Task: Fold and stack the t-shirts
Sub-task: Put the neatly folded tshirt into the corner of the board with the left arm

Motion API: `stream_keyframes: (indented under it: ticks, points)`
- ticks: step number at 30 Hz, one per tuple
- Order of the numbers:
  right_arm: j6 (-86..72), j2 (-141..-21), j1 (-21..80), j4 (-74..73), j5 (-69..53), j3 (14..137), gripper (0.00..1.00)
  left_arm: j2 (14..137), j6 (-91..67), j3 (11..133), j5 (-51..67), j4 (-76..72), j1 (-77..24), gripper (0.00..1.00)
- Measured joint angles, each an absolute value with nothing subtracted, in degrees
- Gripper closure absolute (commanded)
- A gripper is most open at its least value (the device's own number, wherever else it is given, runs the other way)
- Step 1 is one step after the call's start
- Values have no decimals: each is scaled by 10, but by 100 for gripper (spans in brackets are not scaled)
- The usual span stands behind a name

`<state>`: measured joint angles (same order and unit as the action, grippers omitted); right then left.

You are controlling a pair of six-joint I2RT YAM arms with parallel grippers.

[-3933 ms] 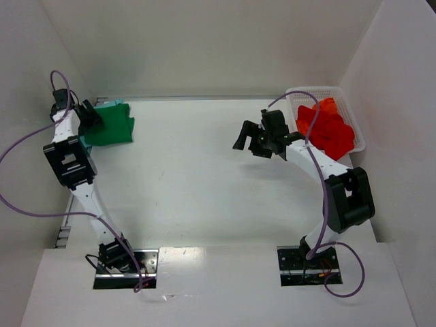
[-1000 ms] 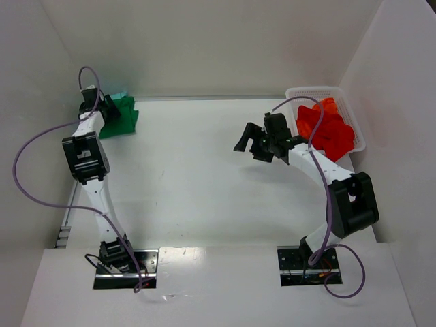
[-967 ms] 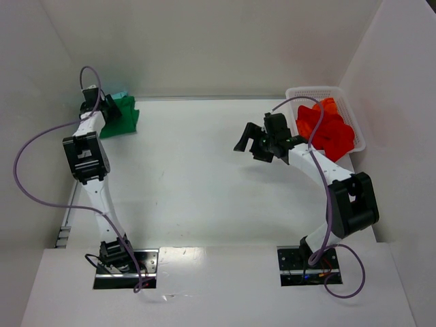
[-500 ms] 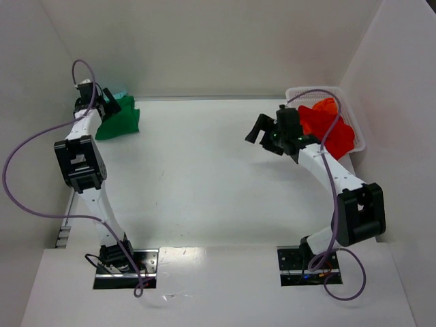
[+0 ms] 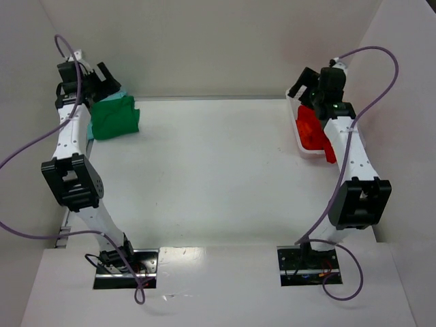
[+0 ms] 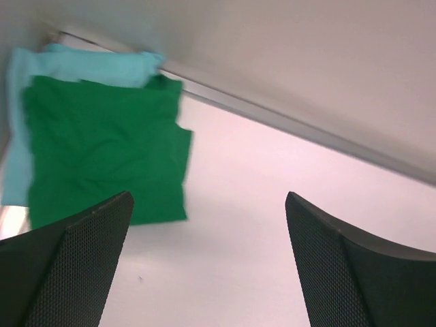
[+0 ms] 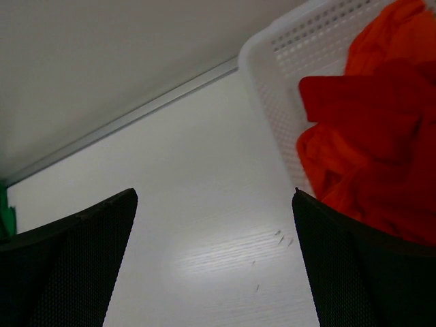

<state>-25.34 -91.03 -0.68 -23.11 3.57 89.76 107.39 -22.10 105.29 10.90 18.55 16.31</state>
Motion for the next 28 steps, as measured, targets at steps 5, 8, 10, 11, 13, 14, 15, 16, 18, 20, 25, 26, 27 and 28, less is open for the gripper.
stream_keyframes:
  ticks: [5, 8, 10, 11, 13, 14, 15, 16, 18, 20, 25, 26, 27, 28]
  points:
    - [-234, -936, -87, -235, 22, 910, 0, 1007, -178, 1012, 99, 224, 63, 0]
    - [-218, -944, -109, -237, 27, 910, 0, 976, -157, 1007, 87, 245, -15, 0]
    - [-210, -949, -108, -239, 29, 909, 0, 955, -148, 995, 75, 249, -60, 0]
    - [-206, -950, -107, -239, 31, 907, 0, 941, -145, 984, 70, 248, -81, 0]
    - [-201, -949, -105, -236, 34, 894, 0, 910, -144, 948, 68, 245, -109, 0]
    - [-198, -946, -104, -234, 36, 880, 0, 894, -144, 929, 74, 243, -118, 0]
    - [-196, -941, -104, -232, 38, 864, 0, 879, -145, 908, 79, 237, -122, 0]
    - [-194, -934, -104, -230, 39, 844, 0, 863, -147, 883, 88, 226, -124, 0]
    - [-192, -912, -104, -228, 42, 799, 0, 840, -151, 843, 99, 214, -124, 0]
    - [-192, -885, -104, -228, 46, 767, 0, 828, -153, 817, 110, 207, -123, 0]
    - [-190, -824, -104, -220, 57, 757, 0, 834, -163, 808, 130, 193, -123, 0]
    - [-190, -813, -104, -215, 58, 756, 0, 839, -166, 811, 132, 193, -123, 0]
    - [-190, -803, -104, -211, 58, 753, 0, 845, -167, 815, 133, 194, -123, 0]
    - [-190, -795, -104, -208, 59, 753, 0, 852, -168, 819, 132, 194, -123, 0]
